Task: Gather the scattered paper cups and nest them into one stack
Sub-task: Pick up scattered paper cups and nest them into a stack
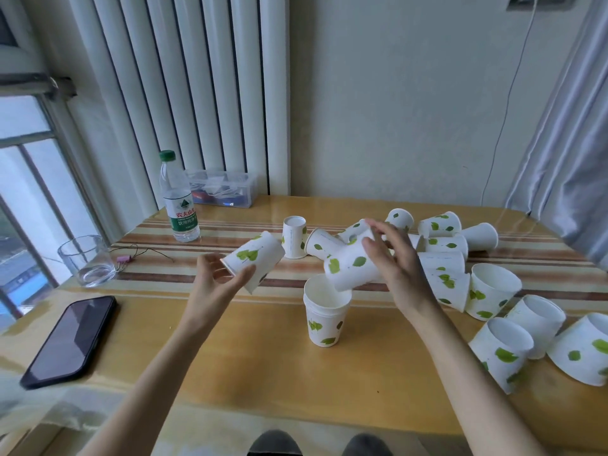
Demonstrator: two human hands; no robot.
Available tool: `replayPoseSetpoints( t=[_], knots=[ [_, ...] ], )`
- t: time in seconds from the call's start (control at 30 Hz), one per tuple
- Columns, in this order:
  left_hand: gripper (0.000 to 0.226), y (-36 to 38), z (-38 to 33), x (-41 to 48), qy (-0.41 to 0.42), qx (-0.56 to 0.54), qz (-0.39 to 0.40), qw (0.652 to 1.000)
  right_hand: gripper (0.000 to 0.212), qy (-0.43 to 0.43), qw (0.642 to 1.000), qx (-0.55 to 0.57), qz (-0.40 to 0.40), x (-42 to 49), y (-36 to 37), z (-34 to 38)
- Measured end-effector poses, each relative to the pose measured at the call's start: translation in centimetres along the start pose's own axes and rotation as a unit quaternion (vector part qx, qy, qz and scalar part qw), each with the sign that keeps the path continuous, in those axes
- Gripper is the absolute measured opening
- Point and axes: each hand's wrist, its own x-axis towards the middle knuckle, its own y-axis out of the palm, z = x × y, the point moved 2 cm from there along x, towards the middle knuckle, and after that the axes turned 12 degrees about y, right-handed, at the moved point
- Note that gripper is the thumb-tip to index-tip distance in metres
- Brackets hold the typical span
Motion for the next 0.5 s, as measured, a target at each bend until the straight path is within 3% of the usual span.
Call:
replayPoseSetpoints(
  t=[0.13,0.2,0.33,0.4,0.5],
  knots=[
    [0.07,-0.9,-1.3,-0.5,0.04,0.019,-0.006,0.999,0.052,-0.055,0.981,-0.183,0.046,0.0,2.3,0.3],
    [0.059,-1.1,-1.8,-1.0,0.062,0.031,-0.007,0.998,0.055,-0.094,0.955,-0.275,0.061,-0.1,3.7,-0.3],
    [0.058,-1.6,-2.4,-1.5,0.082,0.038,-0.016,0.996,0.066,-0.12,0.892,-0.42,0.114,-1.2,5.7,-2.5],
    [0.053,-1.5,-3.0,-1.4,0.087,0.026,-0.015,0.996,0.063,-0.103,0.91,-0.379,0.131,-1.5,5.6,-3.1],
    [0.051,-0.4,-4.9,-1.1,0.122,0.012,0.002,0.992,0.042,-0.007,0.98,-0.157,0.126,-1.6,4.1,-3.2]
  ],
)
